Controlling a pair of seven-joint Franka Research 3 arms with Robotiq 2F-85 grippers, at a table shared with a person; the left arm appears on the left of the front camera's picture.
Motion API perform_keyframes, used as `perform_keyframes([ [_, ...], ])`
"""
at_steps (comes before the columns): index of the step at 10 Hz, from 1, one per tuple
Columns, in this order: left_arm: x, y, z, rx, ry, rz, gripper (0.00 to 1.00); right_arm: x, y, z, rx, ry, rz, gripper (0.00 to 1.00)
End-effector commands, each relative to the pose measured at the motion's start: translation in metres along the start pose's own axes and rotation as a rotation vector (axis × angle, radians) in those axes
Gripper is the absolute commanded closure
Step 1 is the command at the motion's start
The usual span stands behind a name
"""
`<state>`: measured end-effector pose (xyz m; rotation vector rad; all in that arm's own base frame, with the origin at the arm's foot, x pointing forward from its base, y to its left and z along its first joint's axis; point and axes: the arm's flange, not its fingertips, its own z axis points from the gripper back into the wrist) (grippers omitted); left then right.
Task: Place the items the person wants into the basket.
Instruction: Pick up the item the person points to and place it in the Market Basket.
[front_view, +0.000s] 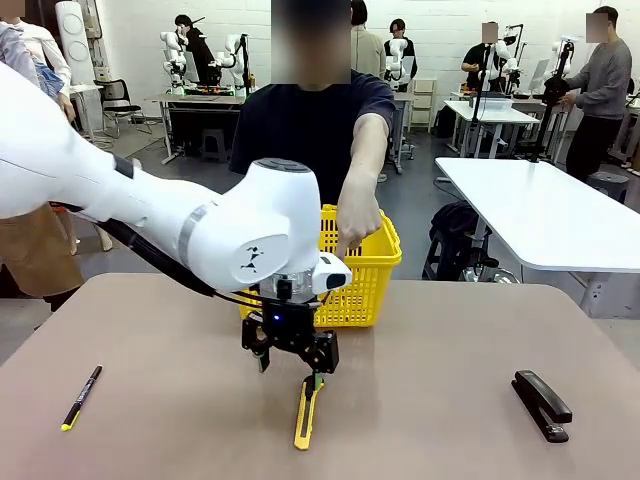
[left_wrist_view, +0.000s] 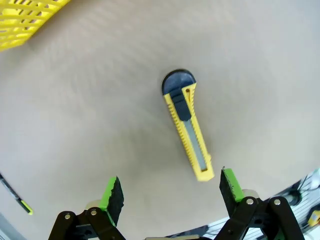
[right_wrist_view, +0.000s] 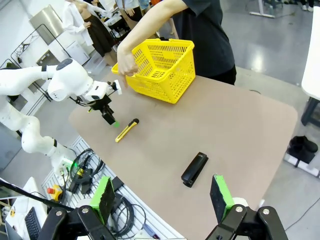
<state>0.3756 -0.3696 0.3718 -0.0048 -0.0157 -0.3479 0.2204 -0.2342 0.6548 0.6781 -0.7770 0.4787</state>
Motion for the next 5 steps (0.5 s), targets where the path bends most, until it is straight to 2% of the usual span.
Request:
perform_keyframes([
  [1, 0.012, -0.022, -0.010, 0.035, -0.012, 0.067, 0.00, 0.003, 0.000, 0.001, 0.015, -0.015, 0.014, 0.00],
  [5, 0.016, -0.035, -0.039, 0.108, -0.071, 0.102, 0.00, 0.003, 0.000, 0.001, 0.015, -0.015, 0.014, 0.00],
])
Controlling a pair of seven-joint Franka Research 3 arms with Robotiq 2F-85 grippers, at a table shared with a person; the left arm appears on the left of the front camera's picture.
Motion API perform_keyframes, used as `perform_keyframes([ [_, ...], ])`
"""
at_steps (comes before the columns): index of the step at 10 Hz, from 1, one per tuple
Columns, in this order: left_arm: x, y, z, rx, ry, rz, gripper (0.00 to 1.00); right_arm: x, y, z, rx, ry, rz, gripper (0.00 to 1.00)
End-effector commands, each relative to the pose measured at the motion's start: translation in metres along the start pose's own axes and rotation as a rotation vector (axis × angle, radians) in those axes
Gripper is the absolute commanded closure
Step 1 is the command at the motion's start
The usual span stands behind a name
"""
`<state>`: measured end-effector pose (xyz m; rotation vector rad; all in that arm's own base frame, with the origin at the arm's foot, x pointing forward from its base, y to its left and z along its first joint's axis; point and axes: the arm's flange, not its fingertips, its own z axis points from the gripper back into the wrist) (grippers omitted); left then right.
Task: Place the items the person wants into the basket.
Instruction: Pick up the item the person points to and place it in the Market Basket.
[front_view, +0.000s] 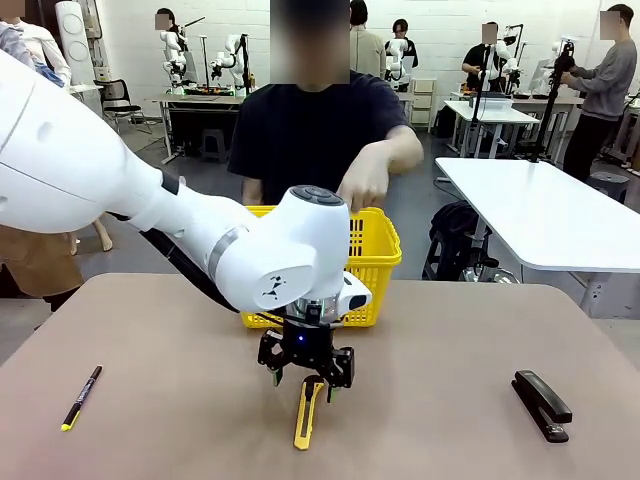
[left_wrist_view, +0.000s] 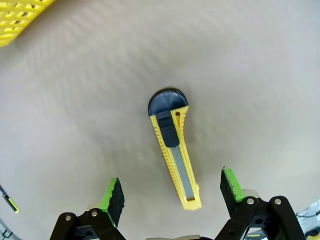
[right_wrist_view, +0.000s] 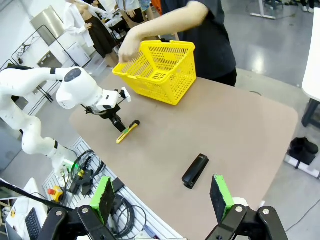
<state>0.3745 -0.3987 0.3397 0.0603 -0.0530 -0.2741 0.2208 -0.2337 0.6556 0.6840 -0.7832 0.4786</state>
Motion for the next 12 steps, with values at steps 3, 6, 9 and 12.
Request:
perform_keyframes([
  [3, 0.008, -0.011, -0.019, -0.005, -0.077, 0.026, 0.00, 0.002, 0.000, 0.001, 0.011, -0.008, 0.013, 0.00],
  [6, 0.012, -0.013, -0.030, -0.015, -0.047, 0.046, 0.00, 0.002, 0.000, 0.001, 0.011, -0.008, 0.013, 0.00],
  [9, 0.014, -0.013, -0.029, -0.027, -0.038, 0.069, 0.00, 0.002, 0.000, 0.001, 0.011, -0.008, 0.013, 0.00],
  [12, 0.016, -0.012, -0.031, -0.045, -0.009, 0.061, 0.00, 0.002, 0.000, 0.001, 0.011, -0.008, 0.013, 0.00],
])
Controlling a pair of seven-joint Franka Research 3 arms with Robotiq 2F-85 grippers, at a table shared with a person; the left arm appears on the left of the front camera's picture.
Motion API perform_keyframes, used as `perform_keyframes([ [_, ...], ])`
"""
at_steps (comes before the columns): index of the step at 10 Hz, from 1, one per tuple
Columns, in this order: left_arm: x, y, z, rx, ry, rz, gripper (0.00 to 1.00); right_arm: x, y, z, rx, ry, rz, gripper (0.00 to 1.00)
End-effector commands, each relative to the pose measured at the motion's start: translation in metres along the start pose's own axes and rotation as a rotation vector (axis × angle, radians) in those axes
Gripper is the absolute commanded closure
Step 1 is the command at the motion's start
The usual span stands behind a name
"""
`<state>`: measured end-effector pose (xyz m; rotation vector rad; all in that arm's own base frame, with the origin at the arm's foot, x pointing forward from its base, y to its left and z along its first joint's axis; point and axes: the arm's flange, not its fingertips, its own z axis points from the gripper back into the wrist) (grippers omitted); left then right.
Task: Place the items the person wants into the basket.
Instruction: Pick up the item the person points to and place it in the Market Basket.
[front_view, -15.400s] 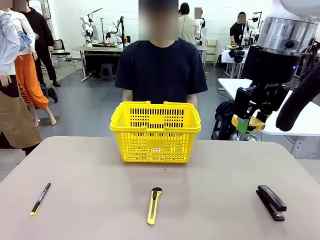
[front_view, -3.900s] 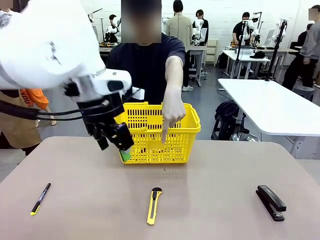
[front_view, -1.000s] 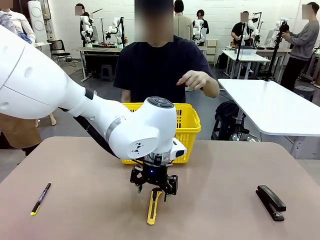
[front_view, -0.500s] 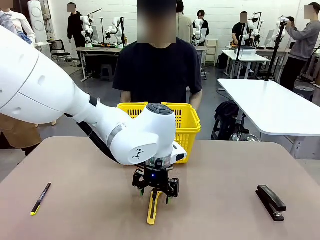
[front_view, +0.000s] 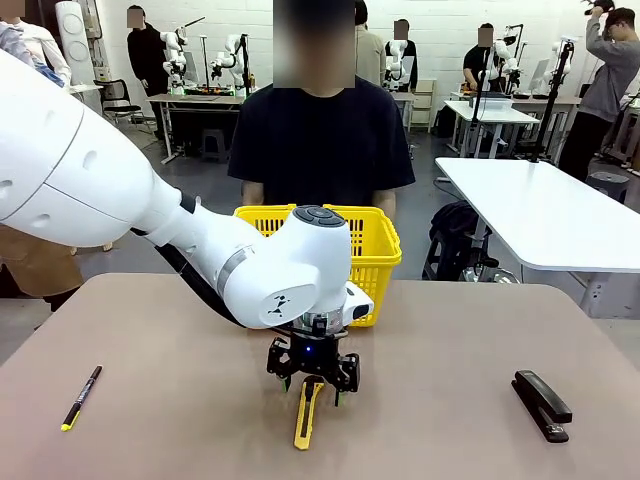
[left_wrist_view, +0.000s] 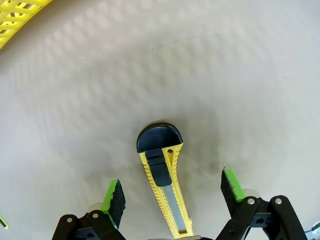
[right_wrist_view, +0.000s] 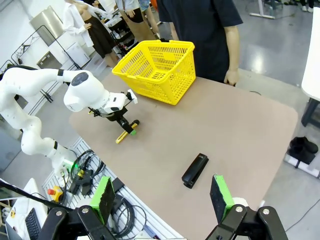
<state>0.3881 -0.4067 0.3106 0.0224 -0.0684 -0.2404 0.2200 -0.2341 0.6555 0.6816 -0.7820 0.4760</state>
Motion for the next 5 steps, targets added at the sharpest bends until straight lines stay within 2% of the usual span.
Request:
perform_keyframes([
  [1, 0.0031, -0.0053, -0.0010, -0.008, 0.023, 0.030, 0.00, 0.0024, -0.0003, 0.0005, 0.014, -0.009, 0.015, 0.00],
  [4, 0.0043, -0.0052, -0.0034, -0.012, 0.042, 0.030, 0.00, 0.0024, -0.0003, 0.0005, 0.014, -0.009, 0.015, 0.00],
  [5, 0.0044, -0.0043, -0.0025, -0.009, 0.027, 0.013, 0.35, 0.0024, -0.0003, 0.0005, 0.014, -0.009, 0.015, 0.00],
])
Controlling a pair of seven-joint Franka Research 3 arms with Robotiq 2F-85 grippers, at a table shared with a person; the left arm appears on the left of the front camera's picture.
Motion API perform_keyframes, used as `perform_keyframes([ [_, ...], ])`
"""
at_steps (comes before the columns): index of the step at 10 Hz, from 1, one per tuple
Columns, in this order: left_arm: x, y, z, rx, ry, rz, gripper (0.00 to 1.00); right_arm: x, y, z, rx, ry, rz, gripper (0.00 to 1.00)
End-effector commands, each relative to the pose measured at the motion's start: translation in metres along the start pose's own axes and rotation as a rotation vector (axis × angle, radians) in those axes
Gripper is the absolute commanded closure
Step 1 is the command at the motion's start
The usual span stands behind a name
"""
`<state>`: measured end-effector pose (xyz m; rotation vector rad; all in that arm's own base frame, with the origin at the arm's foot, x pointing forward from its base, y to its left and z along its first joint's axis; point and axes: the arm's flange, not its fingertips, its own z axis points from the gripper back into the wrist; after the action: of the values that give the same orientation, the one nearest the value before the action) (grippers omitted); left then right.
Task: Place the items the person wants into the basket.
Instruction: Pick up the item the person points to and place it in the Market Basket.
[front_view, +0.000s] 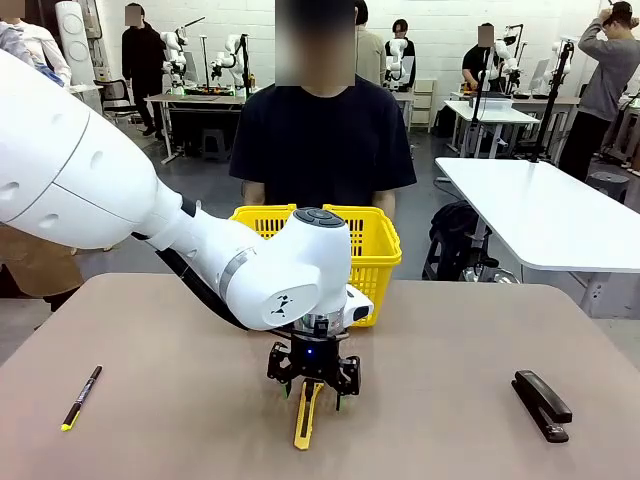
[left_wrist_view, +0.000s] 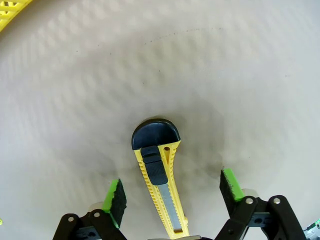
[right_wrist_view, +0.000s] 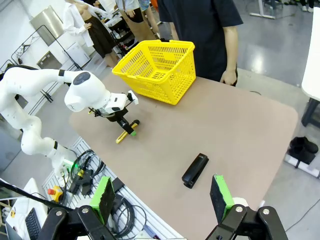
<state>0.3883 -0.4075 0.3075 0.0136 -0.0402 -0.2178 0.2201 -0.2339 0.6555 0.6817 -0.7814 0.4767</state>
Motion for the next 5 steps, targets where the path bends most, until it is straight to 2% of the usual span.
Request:
perform_keyframes([
  [1, 0.0040, -0.0031, 0.0009, 0.001, 0.001, -0.007, 0.55, 0.0023, -0.0004, 0.0007, 0.013, -0.010, 0.015, 0.00],
  [2, 0.0039, -0.0033, 0.0004, -0.002, 0.006, -0.005, 0.91, 0.0023, -0.0004, 0.0007, 0.013, -0.010, 0.015, 0.00],
  [3, 0.0041, -0.0032, 0.0003, -0.003, 0.014, -0.005, 1.00, 0.0023, -0.0004, 0.0007, 0.013, -0.010, 0.015, 0.00],
  [5, 0.0045, -0.0031, -0.0007, -0.005, 0.026, -0.008, 1.00, 0.0023, -0.0004, 0.0007, 0.013, -0.010, 0.015, 0.00],
])
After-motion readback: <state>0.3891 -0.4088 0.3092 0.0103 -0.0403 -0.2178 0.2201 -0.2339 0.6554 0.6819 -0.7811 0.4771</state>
